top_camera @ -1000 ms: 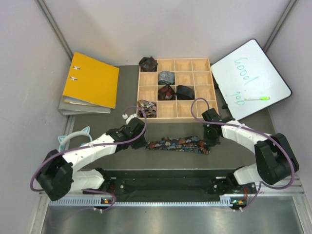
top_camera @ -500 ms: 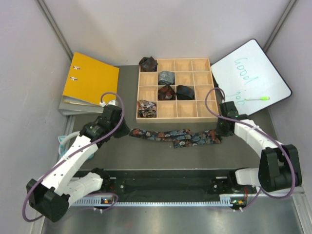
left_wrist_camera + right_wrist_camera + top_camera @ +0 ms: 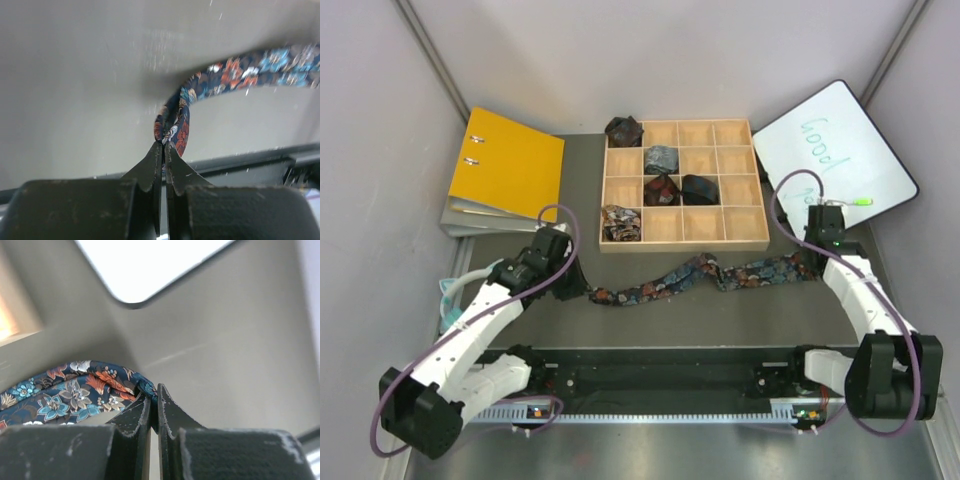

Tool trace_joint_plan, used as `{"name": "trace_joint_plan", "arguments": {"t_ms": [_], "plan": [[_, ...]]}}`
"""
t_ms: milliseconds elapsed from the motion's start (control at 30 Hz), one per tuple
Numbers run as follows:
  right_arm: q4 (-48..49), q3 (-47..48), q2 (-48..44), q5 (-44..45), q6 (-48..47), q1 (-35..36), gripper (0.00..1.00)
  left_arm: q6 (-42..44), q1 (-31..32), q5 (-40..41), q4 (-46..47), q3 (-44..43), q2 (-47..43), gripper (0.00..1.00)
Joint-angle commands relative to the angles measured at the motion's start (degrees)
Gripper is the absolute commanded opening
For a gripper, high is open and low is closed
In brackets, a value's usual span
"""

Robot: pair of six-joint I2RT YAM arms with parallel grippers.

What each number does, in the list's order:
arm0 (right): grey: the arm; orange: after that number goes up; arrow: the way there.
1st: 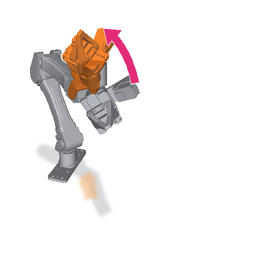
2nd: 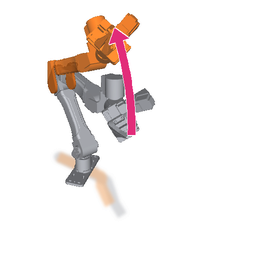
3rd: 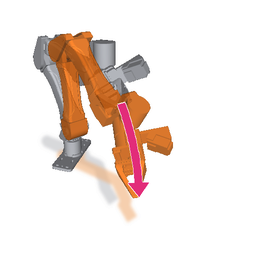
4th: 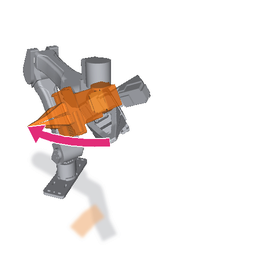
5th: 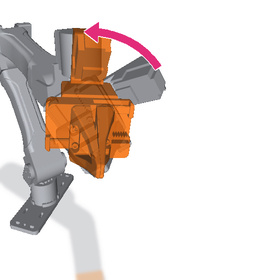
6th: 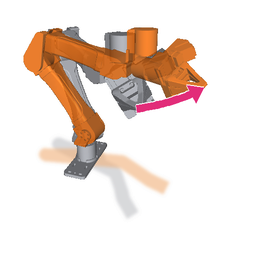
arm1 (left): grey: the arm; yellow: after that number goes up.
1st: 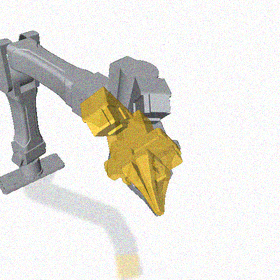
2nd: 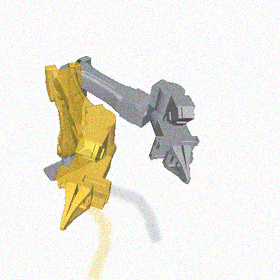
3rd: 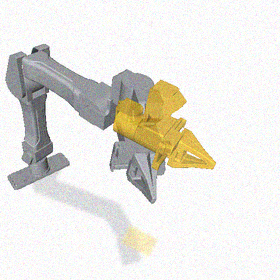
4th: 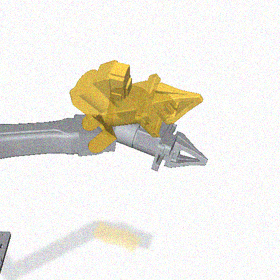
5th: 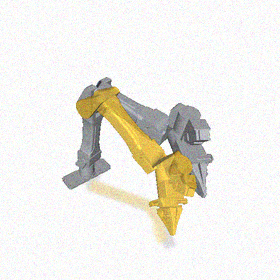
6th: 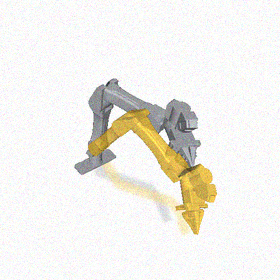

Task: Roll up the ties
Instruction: Flatten out the tie at the center of the board.

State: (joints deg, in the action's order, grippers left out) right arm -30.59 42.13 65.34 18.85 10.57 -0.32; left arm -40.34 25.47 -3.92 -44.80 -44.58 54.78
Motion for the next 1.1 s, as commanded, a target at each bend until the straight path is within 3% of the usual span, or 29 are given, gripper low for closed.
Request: {"name": "trace_joint_plan", "arguments": {"t_ms": [0, 200, 467, 633, 1000, 1033, 1067], "plan": [[2.5, 2.7, 0.1, 7.4, -3.4, -5.4, 0.00, 0.7, -0.3, -4.8, 1.8, 1.3, 0.3, 0.05], [5.2, 2.0, -0.4, 8.7, -0.9, -12.7, 0.00, 1.3, -0.3, -4.4, 1.4, 1.4, 0.1, 0.05], [8.4, 3.4, 2.3, 12.1, -0.7, -13.7, 0.00, 2.2, -0.3, -4.1, -0.5, -0.5, 1.5, 0.06], [10.0, 2.8, 3.1, 11.8, -0.6, -17.8, 0.00, 3.9, -0.3, 0.2, -3.5, -3.7, 2.3, 0.06], [12.4, 2.3, 4.8, 15.3, 2.9, -20.2, 0.00, 3.8, -0.5, 0.6, -2.7, -2.4, 2.5, 0.09], [11.9, 2.3, 5.1, 15.3, 3.7, -20.2, 0.02, 3.7, -0.5, 0.1, -2.4, -2.3, 2.6, 0.17], [11.4, 2.5, 6.0, 15.3, 5.2, -20.2, 0.19, 3.6, -0.5, -0.2, -2.2, -2.0, 2.5, 0.27]]}}
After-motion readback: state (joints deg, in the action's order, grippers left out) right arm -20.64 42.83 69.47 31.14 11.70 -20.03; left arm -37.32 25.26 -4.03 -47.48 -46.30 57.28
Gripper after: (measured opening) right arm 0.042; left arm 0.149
